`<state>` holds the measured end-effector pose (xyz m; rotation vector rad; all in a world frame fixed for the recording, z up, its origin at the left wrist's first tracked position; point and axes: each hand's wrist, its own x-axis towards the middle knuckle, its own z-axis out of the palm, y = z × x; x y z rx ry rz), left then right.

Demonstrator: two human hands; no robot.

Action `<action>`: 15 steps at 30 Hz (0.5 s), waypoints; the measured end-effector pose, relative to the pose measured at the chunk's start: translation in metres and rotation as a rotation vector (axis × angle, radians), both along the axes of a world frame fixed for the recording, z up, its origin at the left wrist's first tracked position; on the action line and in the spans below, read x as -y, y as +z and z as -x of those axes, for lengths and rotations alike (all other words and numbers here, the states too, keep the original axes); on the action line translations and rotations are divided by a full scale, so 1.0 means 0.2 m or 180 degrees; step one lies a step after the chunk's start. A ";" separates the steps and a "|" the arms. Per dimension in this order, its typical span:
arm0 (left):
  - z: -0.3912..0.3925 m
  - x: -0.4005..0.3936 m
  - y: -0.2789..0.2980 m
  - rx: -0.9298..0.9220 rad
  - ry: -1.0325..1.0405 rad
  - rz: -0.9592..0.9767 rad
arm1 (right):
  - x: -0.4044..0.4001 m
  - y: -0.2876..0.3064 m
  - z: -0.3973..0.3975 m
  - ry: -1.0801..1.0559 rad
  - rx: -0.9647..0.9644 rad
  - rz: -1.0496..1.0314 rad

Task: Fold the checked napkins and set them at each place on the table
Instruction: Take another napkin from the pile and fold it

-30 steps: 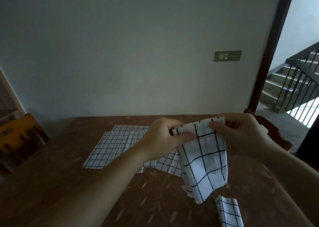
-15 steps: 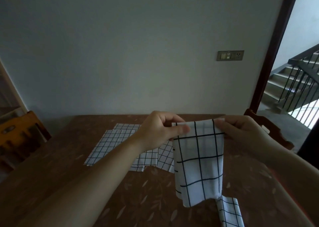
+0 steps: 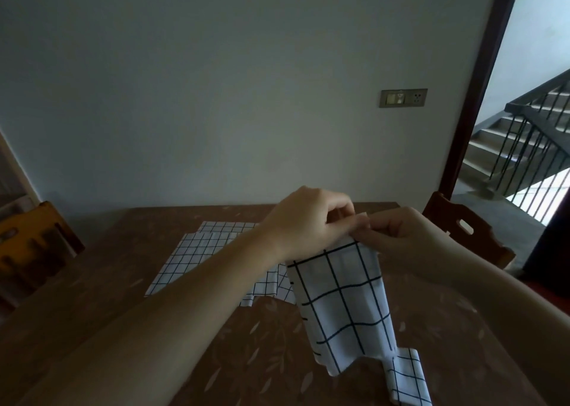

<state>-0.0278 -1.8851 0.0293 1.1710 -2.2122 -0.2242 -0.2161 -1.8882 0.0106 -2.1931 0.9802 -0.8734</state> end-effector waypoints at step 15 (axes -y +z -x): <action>-0.09 0.07 0.08 -0.0622 -0.0247 -0.0063 | -0.01 -0.09 0.02 0.0237 -0.0770 -0.0380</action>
